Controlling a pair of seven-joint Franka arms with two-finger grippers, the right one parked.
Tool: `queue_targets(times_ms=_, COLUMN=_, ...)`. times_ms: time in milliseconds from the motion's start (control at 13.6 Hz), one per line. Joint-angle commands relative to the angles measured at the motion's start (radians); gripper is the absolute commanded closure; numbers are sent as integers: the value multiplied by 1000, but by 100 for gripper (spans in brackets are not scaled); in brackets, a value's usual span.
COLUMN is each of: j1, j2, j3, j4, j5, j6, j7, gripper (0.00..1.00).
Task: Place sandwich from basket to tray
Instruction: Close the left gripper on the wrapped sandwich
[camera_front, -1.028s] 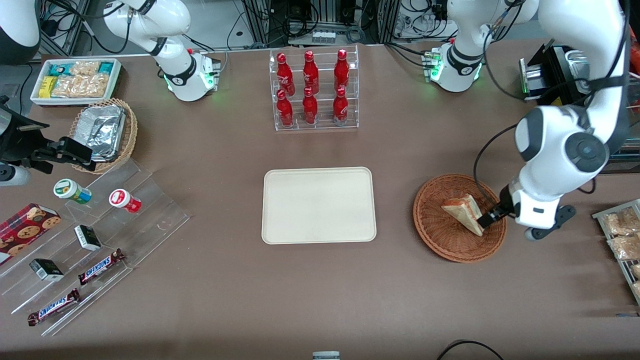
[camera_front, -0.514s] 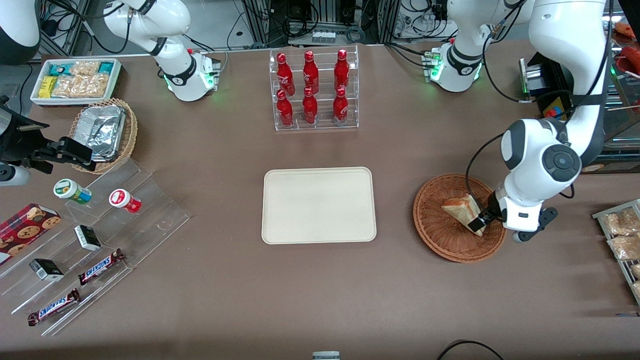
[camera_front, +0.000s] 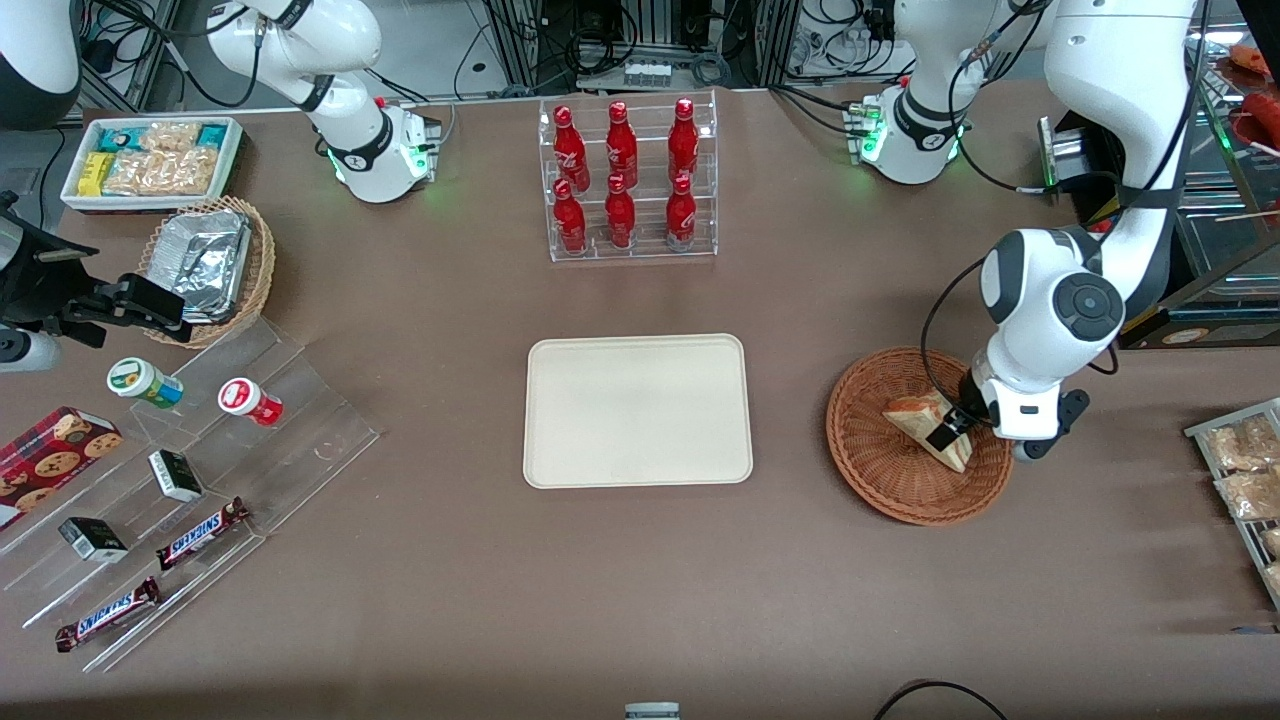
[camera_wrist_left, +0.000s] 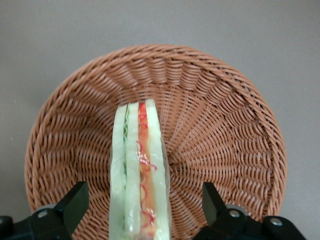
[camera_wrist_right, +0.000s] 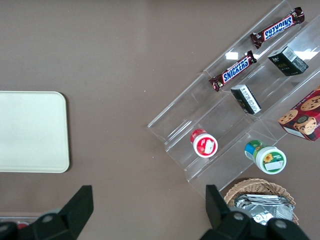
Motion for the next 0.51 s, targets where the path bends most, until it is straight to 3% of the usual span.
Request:
queue_targets(times_ms=0, j1=-31, j2=-40, j3=8, j4=-42, j5=18, j6=8, j7=-61, gripper=0)
queue_targets(times_ms=440, j1=-35, j2=-31, j3=8, j4=-80, j5=78, j6=8, j7=-65, gripper=0)
